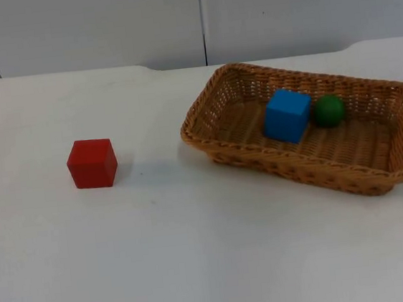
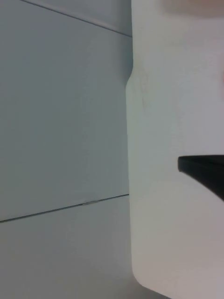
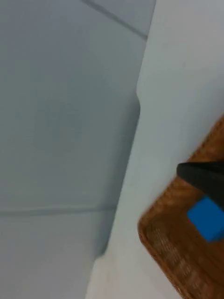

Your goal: Place all geometric objects except the red cube into the basket.

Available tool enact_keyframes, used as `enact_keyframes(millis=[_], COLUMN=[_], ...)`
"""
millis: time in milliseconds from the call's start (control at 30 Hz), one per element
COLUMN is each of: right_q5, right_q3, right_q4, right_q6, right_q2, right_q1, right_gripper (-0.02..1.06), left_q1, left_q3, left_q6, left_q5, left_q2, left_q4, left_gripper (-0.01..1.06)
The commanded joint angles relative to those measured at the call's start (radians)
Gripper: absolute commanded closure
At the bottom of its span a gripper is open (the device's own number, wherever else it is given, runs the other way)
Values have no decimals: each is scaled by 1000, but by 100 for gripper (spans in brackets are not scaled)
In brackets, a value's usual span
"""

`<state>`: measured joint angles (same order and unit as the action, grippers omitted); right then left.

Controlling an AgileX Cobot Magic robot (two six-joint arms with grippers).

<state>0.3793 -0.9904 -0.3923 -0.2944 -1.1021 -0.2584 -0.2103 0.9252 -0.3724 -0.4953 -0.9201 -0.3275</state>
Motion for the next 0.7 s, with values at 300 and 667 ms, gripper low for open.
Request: enact_keyframes(millis=[300, 667], right_q5=[58, 60], right_q3=[-2, -2], right_q4=[235, 467], right_q6=[247, 460], right_q2=[164, 150], right_q1=[407, 410], right_gripper=[1, 1], left_q1=[3, 3], left_q3=[-4, -4], left_q6=[-3, -28], left_q5=[53, 85], left_q2=[-84, -99], left_q4=[-2, -3], left_gripper=[0, 0])
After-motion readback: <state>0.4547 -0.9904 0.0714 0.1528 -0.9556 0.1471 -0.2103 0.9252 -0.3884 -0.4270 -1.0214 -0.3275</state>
